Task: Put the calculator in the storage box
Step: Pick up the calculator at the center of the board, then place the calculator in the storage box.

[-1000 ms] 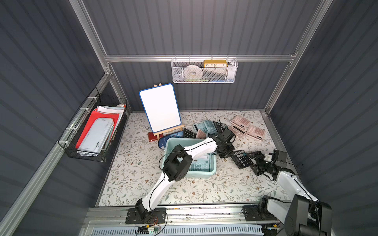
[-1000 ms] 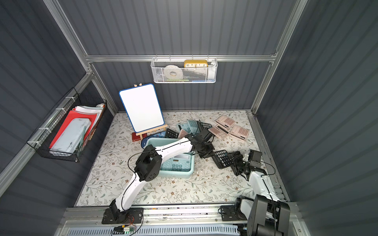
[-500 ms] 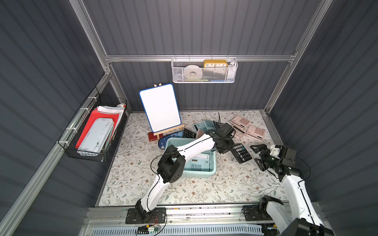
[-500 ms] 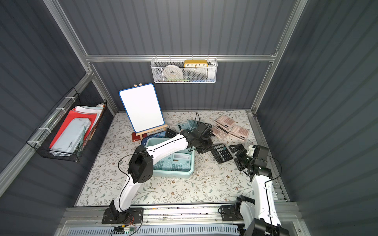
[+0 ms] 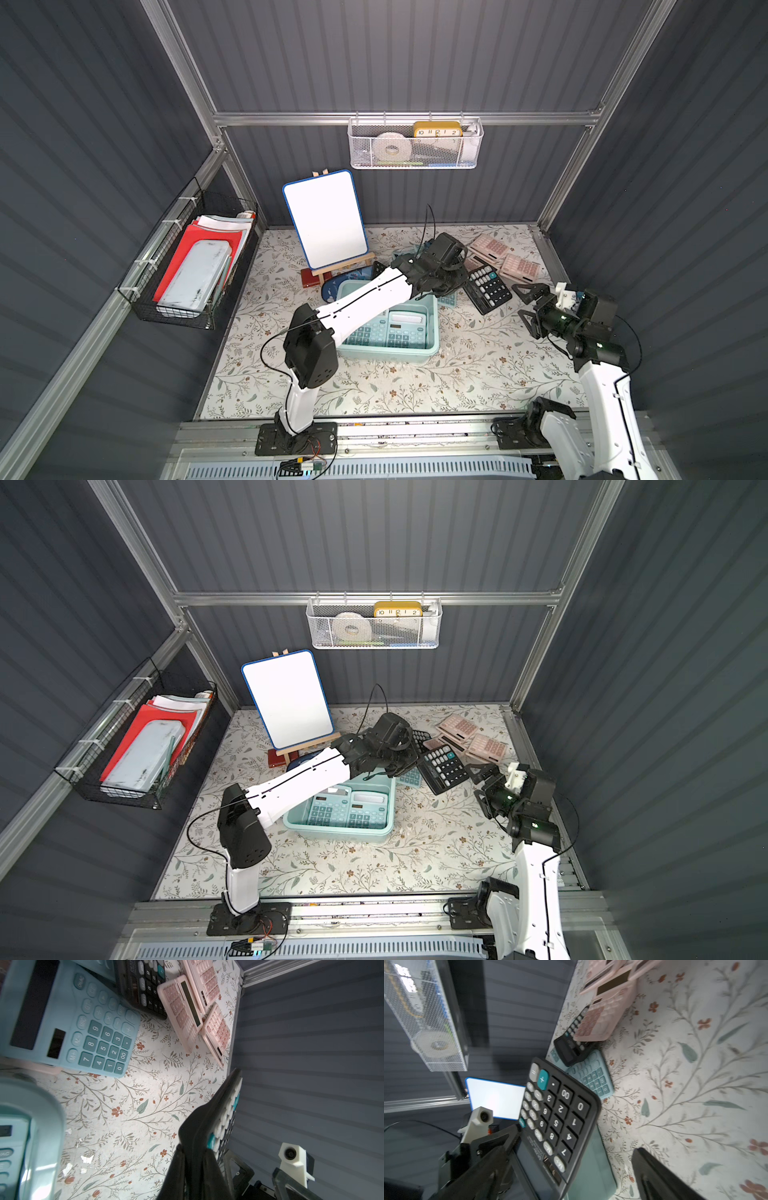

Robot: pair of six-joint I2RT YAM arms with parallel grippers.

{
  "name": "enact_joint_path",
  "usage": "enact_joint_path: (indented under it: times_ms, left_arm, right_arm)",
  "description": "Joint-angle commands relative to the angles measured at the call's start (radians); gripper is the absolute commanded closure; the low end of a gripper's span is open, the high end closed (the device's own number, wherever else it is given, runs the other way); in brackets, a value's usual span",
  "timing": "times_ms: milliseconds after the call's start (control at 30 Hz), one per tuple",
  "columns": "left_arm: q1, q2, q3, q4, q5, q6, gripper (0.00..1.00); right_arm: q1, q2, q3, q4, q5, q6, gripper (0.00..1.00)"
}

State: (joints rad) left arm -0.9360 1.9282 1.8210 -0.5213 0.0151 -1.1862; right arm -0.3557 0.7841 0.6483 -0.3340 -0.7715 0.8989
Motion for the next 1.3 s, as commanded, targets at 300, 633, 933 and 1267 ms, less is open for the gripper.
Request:
enact_joint_path:
  times_ms: [300,633,933,1267]
  left_arm:
    - [0.025,-0.425,-0.454,0.297,-0.17,-0.057,1.0]
    - [0.025,-0.826,-0.719,0.171,-0.389,-0.149,1.0]
    - [0.025,-1.007,-0.756,-0.065,-0.531,-0.264,1.0]
    - [0.044,-0.985,-0.648,-0.366,-0.716,-0.409,1.0]
  right_arm:
    - [0.226,-0.003,-0.028,0.318,-0.077,0.166,0.01]
    - [0.42,-0.032,0.041,0.225,-0.008,0.11,0.01]
    - [0.529,0.038,0.142,0.075,0.184,-0.011,0.01]
    - [0.538,0.274,0.343,-0.101,0.343,-0.125,0.01]
